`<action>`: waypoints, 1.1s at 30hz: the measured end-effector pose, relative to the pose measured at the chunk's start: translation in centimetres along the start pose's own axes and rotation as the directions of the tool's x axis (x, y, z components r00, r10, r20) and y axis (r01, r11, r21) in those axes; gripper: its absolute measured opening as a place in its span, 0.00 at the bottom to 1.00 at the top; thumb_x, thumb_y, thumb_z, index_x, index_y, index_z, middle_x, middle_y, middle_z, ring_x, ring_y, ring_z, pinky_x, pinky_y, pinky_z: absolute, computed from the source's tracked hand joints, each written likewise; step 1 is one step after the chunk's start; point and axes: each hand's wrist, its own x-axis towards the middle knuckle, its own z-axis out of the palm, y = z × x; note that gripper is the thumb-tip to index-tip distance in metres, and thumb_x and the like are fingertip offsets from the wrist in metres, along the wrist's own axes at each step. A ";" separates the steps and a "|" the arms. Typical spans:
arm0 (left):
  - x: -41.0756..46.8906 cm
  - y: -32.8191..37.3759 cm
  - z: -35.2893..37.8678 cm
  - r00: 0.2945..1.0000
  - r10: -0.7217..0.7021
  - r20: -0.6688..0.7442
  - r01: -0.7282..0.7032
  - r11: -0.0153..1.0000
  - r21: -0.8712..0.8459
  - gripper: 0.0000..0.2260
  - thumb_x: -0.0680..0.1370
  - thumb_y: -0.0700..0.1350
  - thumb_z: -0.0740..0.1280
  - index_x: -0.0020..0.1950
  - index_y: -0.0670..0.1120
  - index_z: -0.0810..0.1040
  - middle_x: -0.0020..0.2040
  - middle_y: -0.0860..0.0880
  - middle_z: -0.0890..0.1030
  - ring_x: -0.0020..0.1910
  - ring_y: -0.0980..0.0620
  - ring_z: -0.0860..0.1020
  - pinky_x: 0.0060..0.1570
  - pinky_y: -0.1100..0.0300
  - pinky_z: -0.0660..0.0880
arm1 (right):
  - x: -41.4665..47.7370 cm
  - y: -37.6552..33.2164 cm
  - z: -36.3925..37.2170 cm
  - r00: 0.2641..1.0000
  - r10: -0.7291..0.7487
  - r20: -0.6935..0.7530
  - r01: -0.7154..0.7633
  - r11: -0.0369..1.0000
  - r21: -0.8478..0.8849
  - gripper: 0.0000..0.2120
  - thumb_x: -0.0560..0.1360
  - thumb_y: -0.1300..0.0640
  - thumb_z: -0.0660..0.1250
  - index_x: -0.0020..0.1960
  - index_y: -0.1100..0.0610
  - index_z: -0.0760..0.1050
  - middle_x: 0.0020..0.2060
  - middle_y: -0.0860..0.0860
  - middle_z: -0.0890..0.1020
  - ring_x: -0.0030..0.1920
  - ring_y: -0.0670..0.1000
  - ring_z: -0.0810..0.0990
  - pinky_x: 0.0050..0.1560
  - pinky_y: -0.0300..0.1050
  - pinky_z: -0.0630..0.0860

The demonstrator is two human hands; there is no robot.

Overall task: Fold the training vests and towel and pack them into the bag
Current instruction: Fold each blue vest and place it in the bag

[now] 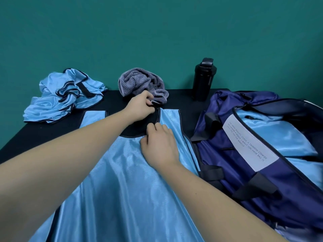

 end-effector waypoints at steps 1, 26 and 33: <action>-1.0 -0.3 -0.9 1.000 -0.016 -0.018 0.016 1.000 -0.009 0.17 0.76 0.44 0.76 0.63 0.53 0.79 0.52 0.54 0.83 0.51 0.53 0.81 0.56 0.58 0.76 | 0.0 0.0 0.0 1.000 -0.003 -0.004 0.003 1.000 -0.001 0.06 0.78 0.52 0.60 0.45 0.51 0.64 0.42 0.49 0.73 0.44 0.55 0.68 0.50 0.51 0.69; -31.9 -6.1 -12.8 0.892 -0.414 -0.181 0.448 0.863 0.233 0.13 0.74 0.57 0.77 0.44 0.51 0.78 0.47 0.51 0.79 0.44 0.52 0.78 0.42 0.52 0.76 | -12.1 1.3 -14.9 0.875 0.376 0.306 -0.363 0.927 -0.101 0.08 0.77 0.52 0.69 0.54 0.51 0.73 0.50 0.51 0.79 0.52 0.58 0.79 0.48 0.51 0.76; -35.6 -3.8 -12.5 0.850 -0.511 -0.125 0.521 0.783 0.339 0.16 0.76 0.58 0.73 0.40 0.46 0.79 0.39 0.49 0.82 0.40 0.48 0.81 0.40 0.53 0.78 | -16.5 1.8 -15.9 0.845 0.478 0.241 -0.457 0.878 -0.142 0.13 0.80 0.50 0.68 0.57 0.56 0.69 0.54 0.54 0.74 0.47 0.61 0.79 0.42 0.53 0.76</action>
